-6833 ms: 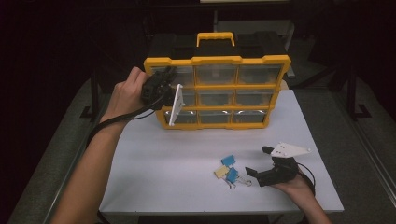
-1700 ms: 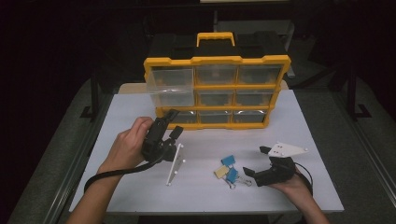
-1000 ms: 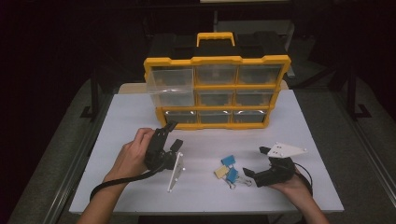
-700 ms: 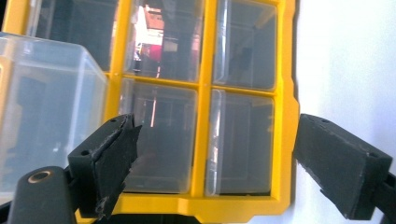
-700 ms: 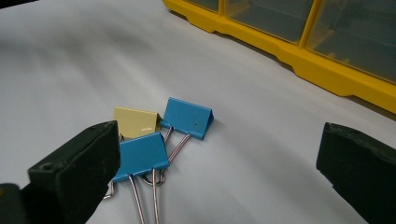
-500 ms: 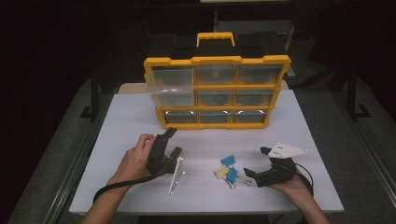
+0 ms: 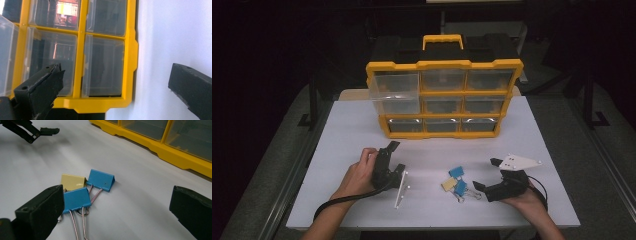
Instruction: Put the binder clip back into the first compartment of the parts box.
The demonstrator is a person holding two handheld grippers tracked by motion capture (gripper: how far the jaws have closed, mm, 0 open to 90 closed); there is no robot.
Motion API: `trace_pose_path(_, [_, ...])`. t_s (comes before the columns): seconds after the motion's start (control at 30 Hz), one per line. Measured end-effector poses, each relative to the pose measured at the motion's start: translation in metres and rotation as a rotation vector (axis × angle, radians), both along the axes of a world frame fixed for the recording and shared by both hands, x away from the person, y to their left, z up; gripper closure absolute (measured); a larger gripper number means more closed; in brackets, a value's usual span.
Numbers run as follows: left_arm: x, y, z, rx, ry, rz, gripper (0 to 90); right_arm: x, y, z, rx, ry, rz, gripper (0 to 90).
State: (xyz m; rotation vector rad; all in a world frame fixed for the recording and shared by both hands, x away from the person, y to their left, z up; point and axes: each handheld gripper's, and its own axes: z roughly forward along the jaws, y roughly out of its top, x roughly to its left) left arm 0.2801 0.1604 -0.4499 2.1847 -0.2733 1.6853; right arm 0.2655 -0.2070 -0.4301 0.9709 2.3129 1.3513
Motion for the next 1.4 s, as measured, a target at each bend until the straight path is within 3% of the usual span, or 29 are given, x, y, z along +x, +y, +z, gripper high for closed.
trace_pose_path(0.33, [0.001,0.0,-0.007,-0.017,0.026,0.009,0.0,0.0,0.0,-0.001,-0.002,-0.002,0.004,0.0])
trace_pose_path(0.63, [0.003,0.002,-0.005,-0.073,0.099,0.031,0.0,0.0,0.001,-0.001,-0.002,0.0,0.004,0.0])
trace_pose_path(0.9, [0.007,0.005,-0.002,-0.181,0.192,0.051,0.0,0.0,0.001,-0.001,-0.002,0.001,0.004,0.0])
trace_pose_path(0.97, [0.008,0.004,-0.003,-0.232,0.217,0.046,0.0,0.0,0.001,-0.001,-0.002,0.0,0.005,0.0])
trace_pose_path(1.4, [0.012,0.009,0.004,-0.334,0.327,0.087,0.0,0.0,0.001,-0.002,-0.004,0.001,0.007,0.0])
